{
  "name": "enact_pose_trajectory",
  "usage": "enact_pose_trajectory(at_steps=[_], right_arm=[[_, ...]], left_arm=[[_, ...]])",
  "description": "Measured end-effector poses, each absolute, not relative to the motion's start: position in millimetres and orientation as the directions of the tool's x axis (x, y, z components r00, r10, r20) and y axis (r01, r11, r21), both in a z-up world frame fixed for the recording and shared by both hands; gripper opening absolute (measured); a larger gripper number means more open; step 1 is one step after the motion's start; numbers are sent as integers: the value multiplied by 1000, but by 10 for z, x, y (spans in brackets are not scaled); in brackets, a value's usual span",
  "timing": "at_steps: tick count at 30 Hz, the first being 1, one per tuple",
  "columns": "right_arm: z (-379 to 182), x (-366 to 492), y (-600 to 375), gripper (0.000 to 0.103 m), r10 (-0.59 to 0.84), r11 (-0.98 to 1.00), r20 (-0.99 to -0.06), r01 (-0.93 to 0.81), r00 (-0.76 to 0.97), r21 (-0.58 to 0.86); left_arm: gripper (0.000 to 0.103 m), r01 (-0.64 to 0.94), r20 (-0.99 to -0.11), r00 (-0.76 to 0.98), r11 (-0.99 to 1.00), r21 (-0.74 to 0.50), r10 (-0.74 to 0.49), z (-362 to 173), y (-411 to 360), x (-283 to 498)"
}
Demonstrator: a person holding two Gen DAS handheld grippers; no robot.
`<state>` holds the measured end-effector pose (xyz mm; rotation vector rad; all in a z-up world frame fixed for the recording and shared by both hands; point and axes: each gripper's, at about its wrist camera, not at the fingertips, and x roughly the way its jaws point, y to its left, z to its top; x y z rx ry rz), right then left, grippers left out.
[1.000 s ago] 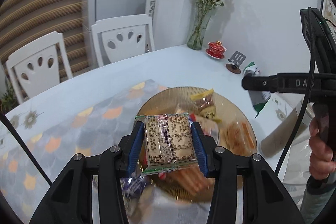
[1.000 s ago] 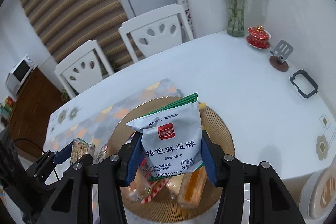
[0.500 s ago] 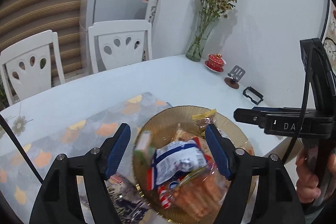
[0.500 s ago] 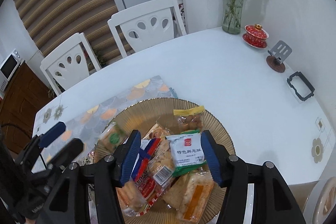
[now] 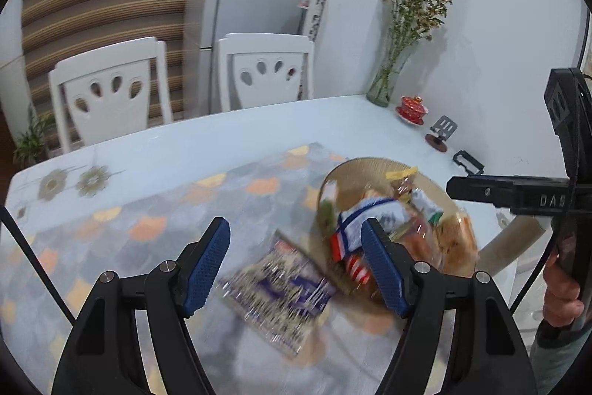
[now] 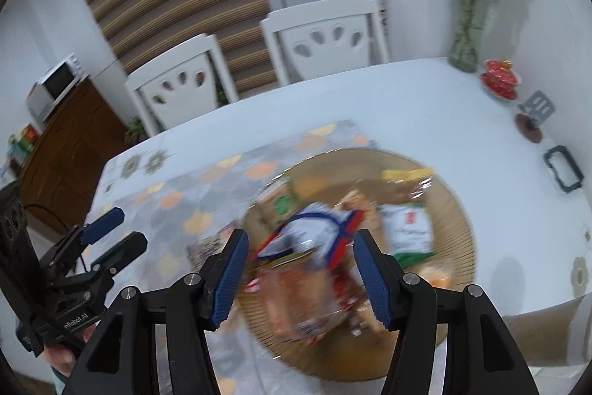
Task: Organize snacks
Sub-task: 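Withdraw both open tools toward the purple-wrapped biscuit pack on the table, then grasp the pink stick snack with the left tool while the right tool grasps the purple biscuit pack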
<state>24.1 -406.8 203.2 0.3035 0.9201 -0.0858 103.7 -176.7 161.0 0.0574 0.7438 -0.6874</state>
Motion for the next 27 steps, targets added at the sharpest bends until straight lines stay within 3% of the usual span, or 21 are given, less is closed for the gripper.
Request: enact_pose_trajectory(at_steps=[11,16,27], right_arm=[[1907,149,-3371,57,222,949,-789,59,573,309],[1790,140,-3128,57,260,941,-795,41,548,336],[956,292,-2887,61,270,867,-841,261,469,424]], left_arm=[[72,511,-679,564,845,-161,-470,1378,-936,512],[72,485,-701,524,846,-222,-484,1190,-666,341],[72,551,-807,340,798,-245,-483,439,-688,-84]])
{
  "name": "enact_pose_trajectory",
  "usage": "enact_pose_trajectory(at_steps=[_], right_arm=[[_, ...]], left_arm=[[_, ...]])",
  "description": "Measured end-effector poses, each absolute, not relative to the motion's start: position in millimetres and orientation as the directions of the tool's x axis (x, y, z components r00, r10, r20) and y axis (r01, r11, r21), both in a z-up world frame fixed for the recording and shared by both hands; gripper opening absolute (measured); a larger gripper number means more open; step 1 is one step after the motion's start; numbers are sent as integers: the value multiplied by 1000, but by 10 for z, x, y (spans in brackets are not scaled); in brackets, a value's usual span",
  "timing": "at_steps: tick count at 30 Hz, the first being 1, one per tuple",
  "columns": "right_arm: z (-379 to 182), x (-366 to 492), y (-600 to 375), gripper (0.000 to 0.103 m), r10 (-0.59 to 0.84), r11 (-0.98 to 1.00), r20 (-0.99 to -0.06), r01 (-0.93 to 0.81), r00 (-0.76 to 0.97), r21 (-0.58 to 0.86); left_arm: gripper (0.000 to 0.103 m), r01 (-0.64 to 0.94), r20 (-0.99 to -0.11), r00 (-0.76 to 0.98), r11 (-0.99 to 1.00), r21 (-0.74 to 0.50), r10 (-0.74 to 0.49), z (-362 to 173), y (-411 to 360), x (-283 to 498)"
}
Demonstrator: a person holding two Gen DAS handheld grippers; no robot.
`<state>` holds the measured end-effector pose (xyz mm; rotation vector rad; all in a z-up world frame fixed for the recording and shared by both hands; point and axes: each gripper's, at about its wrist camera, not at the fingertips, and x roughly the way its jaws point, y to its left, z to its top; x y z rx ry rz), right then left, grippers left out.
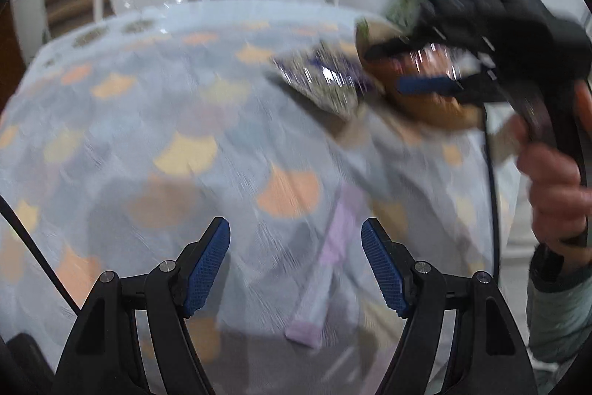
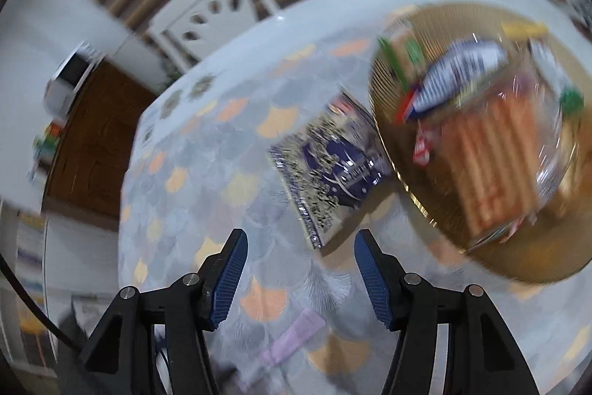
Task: Organize snacks
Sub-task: 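Grasp the pink stick snack with the left tool while the right tool grasps the purple biscuit pack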
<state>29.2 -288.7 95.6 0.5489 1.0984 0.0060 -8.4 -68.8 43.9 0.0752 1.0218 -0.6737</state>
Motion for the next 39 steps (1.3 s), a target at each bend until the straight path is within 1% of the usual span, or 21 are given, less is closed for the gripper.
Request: enact_pose_trajectory(at_steps=[2,5,8,12,16,17,18,19,20,21,22,23,24,25,26,29,32,36,39], right_arm=[[826,301,-2861,75,247,844,-842,320,480,431],[665,335,-2862,75,260,787,-826,386,500,481],[596,396,-2940,75,253,739,-809,434,531,516],[517,534,-3051,75,276,672,-776,463,567,578],[359,680,-3068,75,309,636,-776,488,550,598],[311,688,-3073,73,320,630,-779,493,539,600],[254,701,-3070,70,324,630,-786,500,527,595],[264,697,-3065,62,305,639,-788,499,534,585],[283,697,-3051,55,283,657,-797,498,534,567],[277,702,-3042,52,276,667,-805,498,525,554],[270,692,-3051,46,270,670,-807,500,525,549],[264,682,-3059,44,272,667,-804,499,528,553],[261,672,-3062,42,272,669,-804,497,529,553],[258,658,-3064,38,270,675,-804,491,529,550],[258,655,-3057,35,271,683,-804,483,530,548],[261,646,-3002,28,282,722,-808,441,518,534],[264,600,-2894,27,333,755,-813,382,478,533],[277,424,-2786,27,370,797,-817,301,443,524],[288,237,-2666,27,409,846,-832,186,375,500]], left_arm=[[72,582,-817,323,781,-227,-478,343,-739,-165],[72,612,-819,321,764,-204,-476,272,-761,-237],[72,628,-809,308,746,-222,-500,238,-719,-259],[70,650,-803,294,725,-230,-518,205,-709,-268],[70,677,-812,295,710,-195,-504,145,-802,-322],[69,682,-814,305,709,-176,-495,137,-823,-342],[65,686,-815,310,709,-165,-489,134,-839,-346],[56,688,-817,315,709,-154,-483,130,-852,-359],[49,689,-817,322,710,-143,-478,126,-866,-378],[35,690,-818,329,711,-132,-471,125,-874,-390],[25,691,-817,334,712,-127,-470,125,-876,-394],[23,689,-815,334,713,-132,-473,127,-870,-395],[19,686,-814,337,716,-132,-473,128,-860,-393],[17,681,-813,344,721,-129,-470,131,-853,-399],[17,675,-813,352,727,-122,-464,132,-844,-396],[17,644,-817,383,759,-98,-430,139,-784,-378],[17,599,-822,386,791,-122,-419,158,-656,-334],[17,532,-827,416,839,-114,-377,188,-477,-270],[17,486,-835,427,867,-111,-347,164,-364,-216]])
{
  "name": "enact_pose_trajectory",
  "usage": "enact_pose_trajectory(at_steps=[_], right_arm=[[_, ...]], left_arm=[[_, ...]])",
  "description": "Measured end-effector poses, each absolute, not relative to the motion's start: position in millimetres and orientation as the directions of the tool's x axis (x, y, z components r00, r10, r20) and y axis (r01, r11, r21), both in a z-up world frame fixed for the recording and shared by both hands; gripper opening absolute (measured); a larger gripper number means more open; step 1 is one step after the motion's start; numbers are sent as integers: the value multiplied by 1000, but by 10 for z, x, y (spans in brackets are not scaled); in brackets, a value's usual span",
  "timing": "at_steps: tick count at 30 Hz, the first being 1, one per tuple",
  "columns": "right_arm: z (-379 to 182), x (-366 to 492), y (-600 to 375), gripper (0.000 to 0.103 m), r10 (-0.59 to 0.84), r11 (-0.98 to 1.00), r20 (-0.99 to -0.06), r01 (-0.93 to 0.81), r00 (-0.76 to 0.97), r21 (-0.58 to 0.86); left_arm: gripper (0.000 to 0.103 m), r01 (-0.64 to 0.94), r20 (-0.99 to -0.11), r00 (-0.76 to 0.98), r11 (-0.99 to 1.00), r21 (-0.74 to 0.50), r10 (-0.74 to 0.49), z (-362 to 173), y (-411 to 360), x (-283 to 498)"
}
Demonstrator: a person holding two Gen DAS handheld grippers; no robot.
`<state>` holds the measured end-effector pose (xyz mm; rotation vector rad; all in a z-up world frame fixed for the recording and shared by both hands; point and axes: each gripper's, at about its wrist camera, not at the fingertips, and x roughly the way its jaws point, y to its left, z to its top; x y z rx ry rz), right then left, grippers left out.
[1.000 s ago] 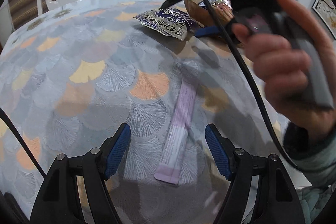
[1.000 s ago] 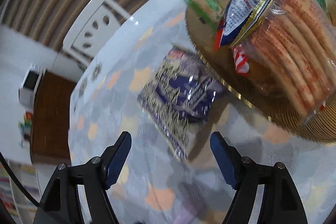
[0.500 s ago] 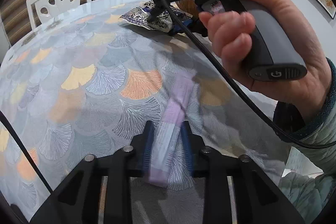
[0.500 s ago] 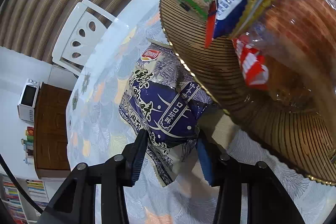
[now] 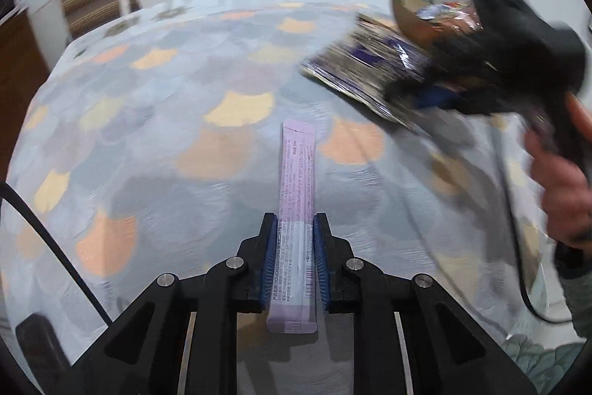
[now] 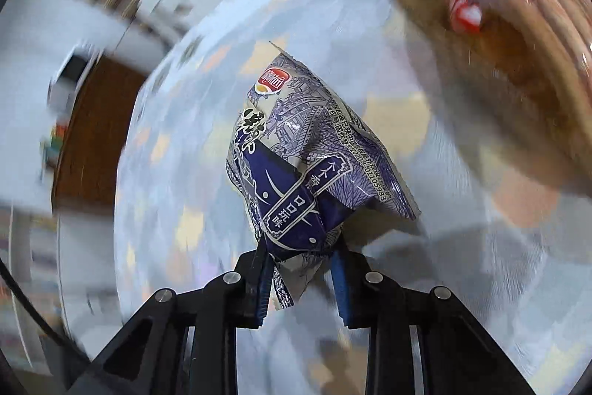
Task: Organize snacks
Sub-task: 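Grasp the pink stick snack with the left tool while the right tool grasps the purple biscuit pack, then lift both packs and carry them over the amber bowl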
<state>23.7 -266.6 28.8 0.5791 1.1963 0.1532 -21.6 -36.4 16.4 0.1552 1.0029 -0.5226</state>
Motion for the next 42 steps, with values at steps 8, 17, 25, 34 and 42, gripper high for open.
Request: enact_pose_trajectory(at_steps=[8,17,25,34,42], right_arm=[[350,-418,-2744,30,393,919,-899,-37,192,393],[529,-574,-3463,75,414,871,-849,127,327,474],[291,-311,-3088,79,484,805,-816,207,316,557],[298,-100,-2844,83,347,882,-867,189,359,431],[387,-265,-2789,61,295,925,-866,106,404,364]], left_arm=[[17,443,-825,449,887,-127,-343,145,-329,-238],[17,438,-813,449,885,-160,-370,126,-261,-223],[17,437,-808,453,884,-166,-376,121,-252,-206],[17,432,-806,452,884,-178,-383,115,-238,-181],[16,396,-809,480,907,-145,-339,147,-317,-200]])
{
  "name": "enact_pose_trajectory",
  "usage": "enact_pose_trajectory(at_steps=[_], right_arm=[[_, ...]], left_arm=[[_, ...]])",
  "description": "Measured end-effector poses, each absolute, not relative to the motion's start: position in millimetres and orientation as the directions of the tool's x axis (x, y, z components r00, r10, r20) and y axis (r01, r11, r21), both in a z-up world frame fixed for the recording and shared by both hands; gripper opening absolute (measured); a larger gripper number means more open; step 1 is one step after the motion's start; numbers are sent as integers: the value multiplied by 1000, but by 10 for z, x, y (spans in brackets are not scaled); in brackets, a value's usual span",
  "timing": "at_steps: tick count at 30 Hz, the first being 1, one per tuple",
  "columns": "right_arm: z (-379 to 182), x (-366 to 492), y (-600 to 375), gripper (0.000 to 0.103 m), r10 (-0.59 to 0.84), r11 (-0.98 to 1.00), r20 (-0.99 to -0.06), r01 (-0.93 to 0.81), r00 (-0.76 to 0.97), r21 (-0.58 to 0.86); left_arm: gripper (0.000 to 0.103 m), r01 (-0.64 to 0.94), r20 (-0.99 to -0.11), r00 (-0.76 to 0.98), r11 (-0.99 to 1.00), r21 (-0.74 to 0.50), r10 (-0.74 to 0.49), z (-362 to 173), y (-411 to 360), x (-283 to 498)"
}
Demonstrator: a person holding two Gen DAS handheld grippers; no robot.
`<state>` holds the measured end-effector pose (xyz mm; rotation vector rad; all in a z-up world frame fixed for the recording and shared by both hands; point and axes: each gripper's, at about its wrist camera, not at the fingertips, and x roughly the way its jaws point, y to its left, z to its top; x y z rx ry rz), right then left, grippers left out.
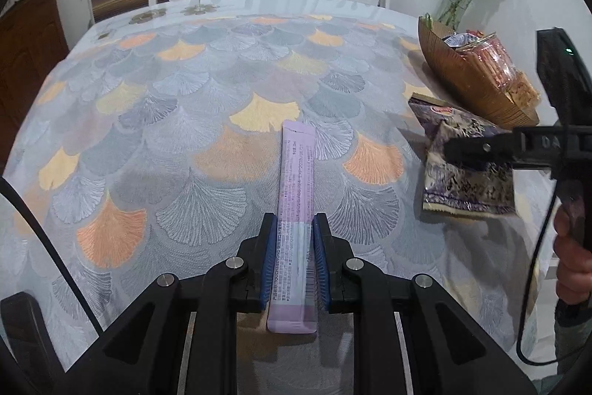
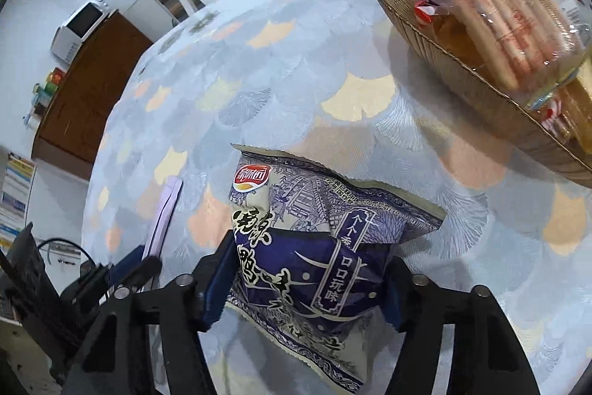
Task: Organize snacks
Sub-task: 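Lift both packs and carry them over the amber bowl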
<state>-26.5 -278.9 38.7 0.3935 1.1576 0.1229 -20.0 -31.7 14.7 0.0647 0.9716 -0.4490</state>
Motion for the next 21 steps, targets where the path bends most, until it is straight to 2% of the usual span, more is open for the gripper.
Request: enact_pose_trajectory(at_steps=[7,13,17,21], right_arm=[[517,-438,-2799,58,351,906,-839,76,417,417],[927,-663,-2918,58,367,900,-798,33,477,434],[1332,-742,-3162,58,334,901,-750,40,570,432],[1719,-746,-3559,58,234,908,-707,109,668,403]], left_arm=[[16,400,-796,500,906,-139,-342,330,-455,-260],[16,447,-757,545,889,-103,-361,693,-769,-197],[16,512,-718,569,856,-73,-401,1017,-1162,-66],[16,577,-685,568,814,-63,-456,1290,-1561,90]])
